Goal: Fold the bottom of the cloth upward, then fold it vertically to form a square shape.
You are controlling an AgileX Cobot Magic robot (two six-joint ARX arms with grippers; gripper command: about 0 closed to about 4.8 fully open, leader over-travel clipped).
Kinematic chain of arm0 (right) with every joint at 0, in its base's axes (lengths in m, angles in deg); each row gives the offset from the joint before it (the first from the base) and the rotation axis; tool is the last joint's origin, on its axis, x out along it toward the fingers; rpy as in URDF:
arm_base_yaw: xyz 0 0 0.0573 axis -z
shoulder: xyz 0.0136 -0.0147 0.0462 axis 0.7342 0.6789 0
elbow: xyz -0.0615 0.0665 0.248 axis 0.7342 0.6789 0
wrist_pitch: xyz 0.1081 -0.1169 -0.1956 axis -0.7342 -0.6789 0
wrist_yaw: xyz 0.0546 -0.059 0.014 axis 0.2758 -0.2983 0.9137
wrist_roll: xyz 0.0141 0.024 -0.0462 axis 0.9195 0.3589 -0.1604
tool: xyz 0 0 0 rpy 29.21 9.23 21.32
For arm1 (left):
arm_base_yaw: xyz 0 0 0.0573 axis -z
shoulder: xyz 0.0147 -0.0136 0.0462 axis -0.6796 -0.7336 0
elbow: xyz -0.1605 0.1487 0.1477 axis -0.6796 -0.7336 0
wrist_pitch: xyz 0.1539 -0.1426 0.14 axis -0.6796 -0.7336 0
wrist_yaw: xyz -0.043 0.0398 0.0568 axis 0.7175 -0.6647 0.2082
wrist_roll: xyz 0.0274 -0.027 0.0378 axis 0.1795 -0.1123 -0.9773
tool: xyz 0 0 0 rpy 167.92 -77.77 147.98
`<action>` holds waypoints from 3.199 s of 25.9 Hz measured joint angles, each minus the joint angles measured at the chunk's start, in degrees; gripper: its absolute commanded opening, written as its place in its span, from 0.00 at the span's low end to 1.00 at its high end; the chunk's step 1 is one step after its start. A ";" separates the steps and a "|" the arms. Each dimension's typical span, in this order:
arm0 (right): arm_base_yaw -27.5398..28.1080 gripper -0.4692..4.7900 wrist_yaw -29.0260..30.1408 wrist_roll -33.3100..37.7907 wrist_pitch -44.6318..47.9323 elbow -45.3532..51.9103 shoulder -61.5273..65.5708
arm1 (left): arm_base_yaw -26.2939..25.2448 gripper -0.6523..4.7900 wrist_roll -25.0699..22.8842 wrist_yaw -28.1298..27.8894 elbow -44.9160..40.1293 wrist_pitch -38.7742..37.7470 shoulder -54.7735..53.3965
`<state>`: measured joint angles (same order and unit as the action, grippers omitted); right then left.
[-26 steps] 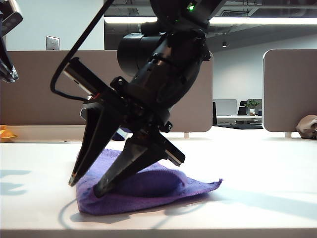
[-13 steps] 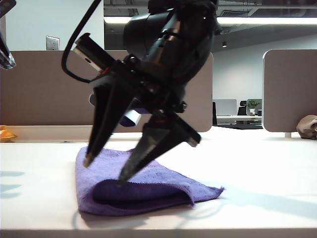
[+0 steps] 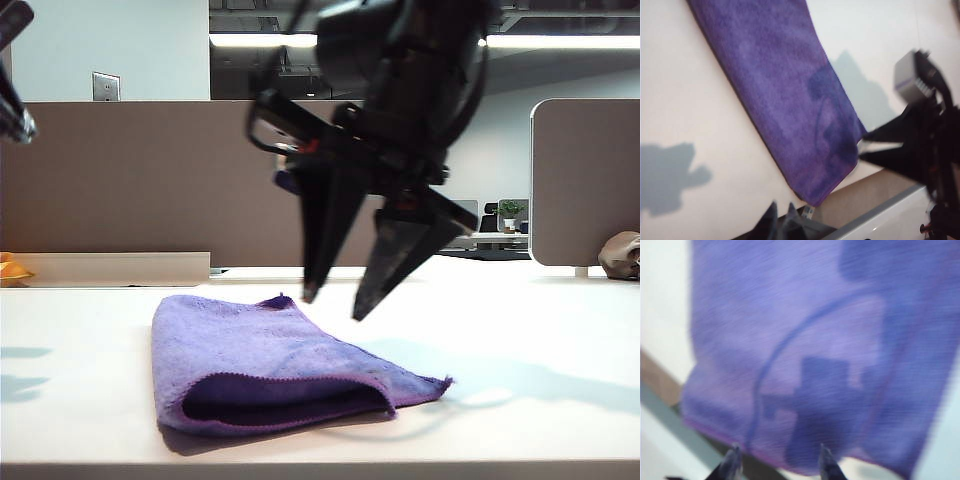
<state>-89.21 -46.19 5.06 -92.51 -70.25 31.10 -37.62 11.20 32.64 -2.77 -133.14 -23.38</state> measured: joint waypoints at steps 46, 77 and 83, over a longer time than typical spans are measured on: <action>11.28 0.61 3.48 -5.51 -7.19 0.02 2.45 | 23.56 0.29 24.33 -12.22 -10.88 21.70 -11.52; 10.84 0.61 12.66 -5.99 -4.79 0.02 9.09 | 23.71 0.29 23.67 -11.21 -14.29 20.33 -11.58; 10.84 0.60 12.66 -5.97 -4.76 0.02 9.09 | 23.74 0.34 25.97 -6.14 -17.70 24.48 -11.58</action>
<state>-78.37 -33.53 -0.90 -97.27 -70.23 40.19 -13.89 37.16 26.50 -20.47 -108.66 -34.97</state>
